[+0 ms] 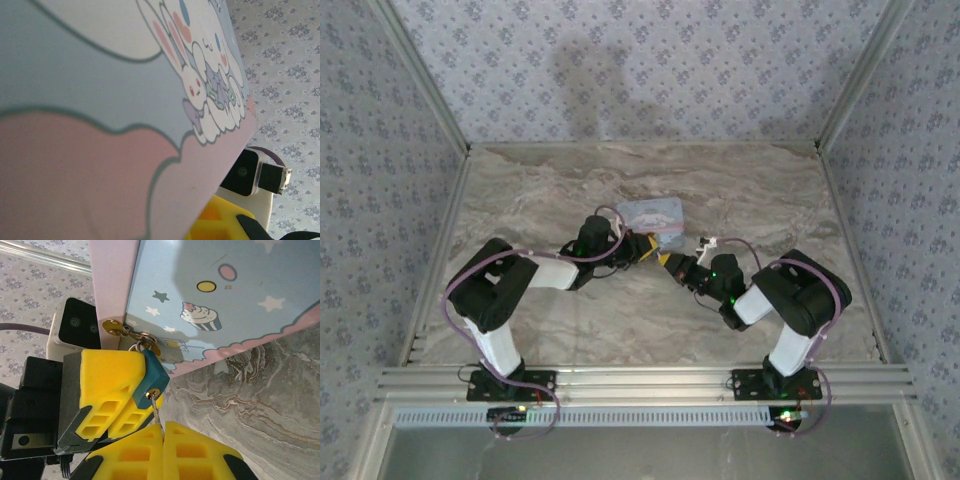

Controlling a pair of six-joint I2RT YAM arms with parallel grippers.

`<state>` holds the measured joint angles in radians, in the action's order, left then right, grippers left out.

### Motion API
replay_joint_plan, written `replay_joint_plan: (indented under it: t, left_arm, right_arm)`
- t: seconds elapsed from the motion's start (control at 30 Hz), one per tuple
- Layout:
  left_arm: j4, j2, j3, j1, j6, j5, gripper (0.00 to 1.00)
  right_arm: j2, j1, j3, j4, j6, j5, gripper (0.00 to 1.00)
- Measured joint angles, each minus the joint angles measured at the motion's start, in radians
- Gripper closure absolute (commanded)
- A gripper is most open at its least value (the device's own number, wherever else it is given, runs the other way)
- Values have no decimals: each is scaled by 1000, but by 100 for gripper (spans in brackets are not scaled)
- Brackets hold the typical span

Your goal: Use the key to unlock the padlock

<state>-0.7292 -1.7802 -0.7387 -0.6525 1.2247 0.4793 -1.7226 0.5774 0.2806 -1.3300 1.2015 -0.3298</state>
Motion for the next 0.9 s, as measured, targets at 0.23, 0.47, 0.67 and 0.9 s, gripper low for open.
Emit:
replay_joint_plan:
  t: [0.23,0.47,0.67,0.9]
  left_arm:
    - [-17,-2,3,4,1,5,100]
    - [-56,-10,3,9,16,7,100]
    - [-84,-10,4,11,19,6,100]
    - [-92,-14,5,11,19,6,100]
  right_arm:
    - [-13,-8,6,-18,11,-11,100]
    - [-23,-33,20,-29,32,-45,100]
    - [-24,-67,37,-29,78,-101,100]
    - [-24,-103,56,5,131,-175,100]
